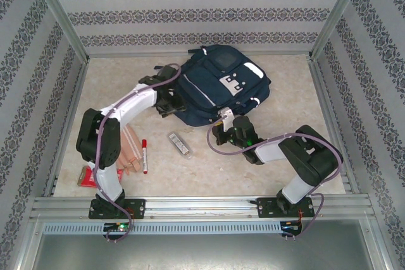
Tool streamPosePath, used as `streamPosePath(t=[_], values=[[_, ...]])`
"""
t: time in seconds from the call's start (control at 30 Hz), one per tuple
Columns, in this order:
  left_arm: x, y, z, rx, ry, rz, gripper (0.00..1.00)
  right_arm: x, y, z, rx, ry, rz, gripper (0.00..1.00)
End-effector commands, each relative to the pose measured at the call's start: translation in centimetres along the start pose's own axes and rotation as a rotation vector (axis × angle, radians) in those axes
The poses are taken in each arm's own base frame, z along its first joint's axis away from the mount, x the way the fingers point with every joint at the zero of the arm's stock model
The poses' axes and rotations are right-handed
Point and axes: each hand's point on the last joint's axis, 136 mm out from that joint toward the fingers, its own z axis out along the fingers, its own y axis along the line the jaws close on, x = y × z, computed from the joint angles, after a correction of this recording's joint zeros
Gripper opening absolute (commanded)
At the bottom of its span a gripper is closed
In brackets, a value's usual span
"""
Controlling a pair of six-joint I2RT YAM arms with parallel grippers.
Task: Pack books, pencil case, and school supplies into a backpack
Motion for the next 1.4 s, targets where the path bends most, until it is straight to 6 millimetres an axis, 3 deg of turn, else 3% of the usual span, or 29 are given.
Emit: streamPosePath(t=[0.0, 0.17, 0.43, 0.63, 0.7, 0.77, 0.83, 0.9, 1.1, 1.27, 1.33, 1.37], values=[[0.3, 0.9, 0.4, -0.098, -0.051, -0.144, 0.55, -2.6, 2.5, -0.3, -0.1, -0.063, -0.053, 0.0], [-0.6, -0.4, 0.0, -0.052, -0.14, -0.269, 0.55, -2.4, 3.6, -0.3, -0.133, -0.052, -0.074, 0.0], [0.5, -2.6, -0.9, -0.009, -0.2, -0.345, 0.55, -1.8, 5.7, 0.4, -0.174, -0.037, -0.119, 0.0], [1.8, -3.4, 2.4, -0.001, -0.139, -0.37, 0.55, -1.8, 5.5, 0.6, -0.158, -0.04, -0.113, 0.0], [2.1, -3.1, 3.4, -0.03, -0.14, -0.333, 0.49, -1.5, 5.2, 0.6, -0.141, -0.033, -0.116, 0.0], [1.9, -2.4, 3.7, -0.092, -0.147, -0.27, 0.36, -0.8, 4.5, 0.7, -0.108, -0.014, -0.125, 0.0], [1.6, -2.5, 3.8, -0.092, -0.15, -0.226, 0.1, 0.3, 3.3, 0.7, -0.05, 0.002, -0.136, 0.0], [1.3, -2.4, 3.3, -0.093, -0.159, -0.194, 0.0, 1.2, 1.8, 0.5, 0.006, 0.016, -0.131, 0.0], [-0.2, -2.4, 0.3, -0.072, -0.186, -0.101, 0.0, 2.5, -1.5, -0.2, 0.117, 0.037, -0.088, 0.0], [-0.8, -2.8, -0.8, -0.029, -0.177, -0.057, 0.0, 3.0, -3.5, -0.6, 0.187, 0.042, -0.047, 0.0], [-1.1, -3.3, -1.7, 0.001, -0.163, 0.034, 0.0, 3.2, -6.6, -1.1, 0.29, 0.036, 0.032, 0.0], [-1.1, -3.2, -1.8, 0.001, -0.157, 0.049, 0.0, 3.3, -7.2, -1.1, 0.315, 0.04, 0.035, 0.0]])
